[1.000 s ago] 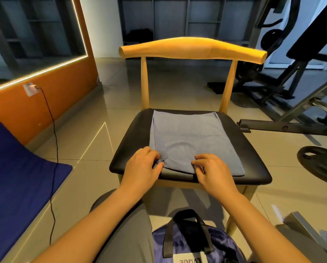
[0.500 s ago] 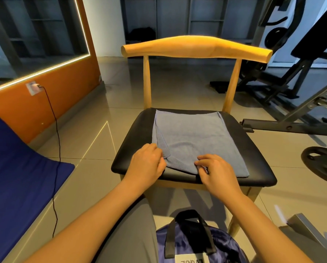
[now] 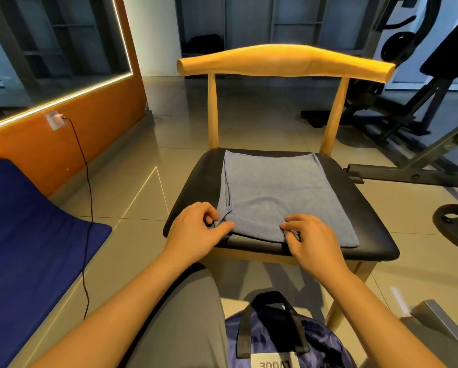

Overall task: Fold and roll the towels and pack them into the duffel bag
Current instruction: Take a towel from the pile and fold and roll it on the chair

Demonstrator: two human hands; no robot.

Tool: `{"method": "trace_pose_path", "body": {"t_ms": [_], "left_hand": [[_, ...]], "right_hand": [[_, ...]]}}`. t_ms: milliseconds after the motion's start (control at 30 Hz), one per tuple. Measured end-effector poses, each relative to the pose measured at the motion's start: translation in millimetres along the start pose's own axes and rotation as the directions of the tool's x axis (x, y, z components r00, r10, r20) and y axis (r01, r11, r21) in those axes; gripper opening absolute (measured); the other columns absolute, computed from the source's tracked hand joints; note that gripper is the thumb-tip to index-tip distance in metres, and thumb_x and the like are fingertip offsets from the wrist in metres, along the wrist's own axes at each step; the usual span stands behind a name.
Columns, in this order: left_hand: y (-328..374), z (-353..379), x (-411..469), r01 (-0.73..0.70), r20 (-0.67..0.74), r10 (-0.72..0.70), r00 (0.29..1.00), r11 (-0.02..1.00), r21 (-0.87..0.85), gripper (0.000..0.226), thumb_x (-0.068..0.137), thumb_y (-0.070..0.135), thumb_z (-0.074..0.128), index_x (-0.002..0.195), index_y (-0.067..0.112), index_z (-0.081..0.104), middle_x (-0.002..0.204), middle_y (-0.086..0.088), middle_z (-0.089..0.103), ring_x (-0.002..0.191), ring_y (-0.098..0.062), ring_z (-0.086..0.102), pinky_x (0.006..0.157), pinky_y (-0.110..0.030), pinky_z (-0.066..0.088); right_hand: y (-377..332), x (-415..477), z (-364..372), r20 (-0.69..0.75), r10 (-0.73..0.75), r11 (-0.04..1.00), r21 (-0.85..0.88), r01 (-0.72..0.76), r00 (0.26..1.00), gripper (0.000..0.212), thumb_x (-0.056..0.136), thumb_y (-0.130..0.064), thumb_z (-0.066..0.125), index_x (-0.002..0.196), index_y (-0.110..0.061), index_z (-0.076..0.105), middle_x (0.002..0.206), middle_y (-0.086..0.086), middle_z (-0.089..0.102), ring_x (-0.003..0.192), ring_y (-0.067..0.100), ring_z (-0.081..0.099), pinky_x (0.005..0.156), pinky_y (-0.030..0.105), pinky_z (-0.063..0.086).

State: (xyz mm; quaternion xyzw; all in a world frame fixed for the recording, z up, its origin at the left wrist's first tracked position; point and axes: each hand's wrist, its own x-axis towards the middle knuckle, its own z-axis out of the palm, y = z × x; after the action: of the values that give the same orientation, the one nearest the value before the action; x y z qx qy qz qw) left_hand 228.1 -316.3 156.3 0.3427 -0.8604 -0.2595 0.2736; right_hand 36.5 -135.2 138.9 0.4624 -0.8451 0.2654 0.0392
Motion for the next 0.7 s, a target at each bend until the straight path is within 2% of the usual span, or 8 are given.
{"method": "trace_pose_path", "body": {"t_ms": [100, 267, 400, 500, 533, 600, 667, 700], "left_hand": [[4, 2, 3, -0.001, -0.030, 0.003, 1.000, 0.997, 0.080, 0.023, 0.084, 0.045, 0.076, 0.074, 0.029, 0.063, 0.079, 0.010, 0.057, 0.076, -0.010, 0.054, 0.061, -0.025, 0.040], [-12, -11, 9, 0.184, 0.038, -0.180, 0.983, 0.963, -0.195, 0.017, 0.089, 0.028, 0.074, 0.073, 0.024, 0.073, 0.081, 0.004, 0.065, 0.078, -0.016, 0.061, 0.072, -0.037, 0.052], [-26, -22, 10, 0.222, 0.103, -0.213, 0.972, 0.971, -0.084, 0.019, 0.090, 0.018, 0.067, 0.074, 0.022, 0.073, 0.078, 0.004, 0.068, 0.079, -0.015, 0.064, 0.078, -0.043, 0.060], [-21, -19, 3, -0.068, -0.031, 0.070, 0.997, 0.996, 0.060, 0.010, 0.087, 0.021, 0.068, 0.080, 0.028, 0.066, 0.083, 0.010, 0.060, 0.078, -0.009, 0.059, 0.070, -0.038, 0.057], [-17, -17, 0, -0.235, -0.021, 0.238, 0.971, 0.968, 0.094, 0.006, 0.087, 0.025, 0.070, 0.087, 0.028, 0.066, 0.088, 0.013, 0.058, 0.081, -0.007, 0.057, 0.070, -0.033, 0.055], [-11, -9, 0, -0.526, 0.117, 0.513, 0.850, 0.818, 0.233, 0.017, 0.088, 0.034, 0.071, 0.103, 0.028, 0.067, 0.101, 0.013, 0.058, 0.092, -0.007, 0.053, 0.076, -0.029, 0.050], [-15, -3, 6, -0.658, 0.243, 0.614, 0.751, 0.673, 0.338, 0.028, 0.089, 0.044, 0.067, 0.112, 0.029, 0.067, 0.111, 0.011, 0.059, 0.100, -0.010, 0.053, 0.084, -0.028, 0.047], [-17, -4, 9, -0.667, 0.262, 0.615, 0.743, 0.653, 0.359, 0.029, 0.090, 0.048, 0.065, 0.113, 0.030, 0.067, 0.111, 0.011, 0.059, 0.100, -0.009, 0.053, 0.086, -0.027, 0.047]], "right_hand": [[1, 0, -1, 0.012, -0.003, 1.000, 0.004, 0.002, 1.000, 0.023, 0.098, -0.022, 0.061, 0.114, -0.020, 0.078, 0.129, -0.005, 0.067, 0.118, 0.017, 0.059, 0.094, 0.035, 0.051], [2, -1, 1, 0.011, -0.001, 1.000, 0.010, 0.000, 1.000, 0.024, 0.098, -0.022, 0.061, 0.116, -0.020, 0.077, 0.129, -0.004, 0.067, 0.119, 0.017, 0.059, 0.096, 0.035, 0.051], [2, -2, 2, -0.005, -0.008, 1.000, 0.007, 0.008, 1.000, 0.024, 0.098, -0.021, 0.061, 0.117, -0.020, 0.077, 0.129, -0.003, 0.068, 0.118, 0.019, 0.060, 0.097, 0.036, 0.051], [1, -5, 1, -0.001, -0.028, 1.000, 0.005, 0.028, 1.000, 0.025, 0.098, -0.024, 0.061, 0.119, -0.020, 0.075, 0.132, -0.003, 0.067, 0.120, 0.019, 0.060, 0.100, 0.038, 0.051], [1, -6, -1, 0.008, -0.043, 0.999, 0.004, 0.043, 0.999, 0.027, 0.098, -0.027, 0.061, 0.121, -0.020, 0.074, 0.134, -0.003, 0.066, 0.122, 0.018, 0.059, 0.102, 0.038, 0.050], [3, -9, -7, 0.034, -0.085, 0.996, 0.008, 0.085, 0.996, 0.032, 0.098, -0.032, 0.063, 0.126, -0.019, 0.071, 0.138, -0.004, 0.063, 0.126, 0.018, 0.057, 0.105, 0.039, 0.048], [11, -15, -19, 0.055, -0.138, 0.990, -0.004, 0.139, 0.989, 0.037, 0.095, -0.035, 0.066, 0.129, -0.020, 0.068, 0.140, -0.005, 0.060, 0.128, 0.017, 0.055, 0.107, 0.037, 0.046], [18, -19, -26, 0.062, -0.169, 0.985, -0.034, 0.171, 0.984, 0.038, 0.093, -0.036, 0.068, 0.128, -0.021, 0.068, 0.139, -0.006, 0.060, 0.127, 0.016, 0.055, 0.106, 0.037, 0.046]]}}
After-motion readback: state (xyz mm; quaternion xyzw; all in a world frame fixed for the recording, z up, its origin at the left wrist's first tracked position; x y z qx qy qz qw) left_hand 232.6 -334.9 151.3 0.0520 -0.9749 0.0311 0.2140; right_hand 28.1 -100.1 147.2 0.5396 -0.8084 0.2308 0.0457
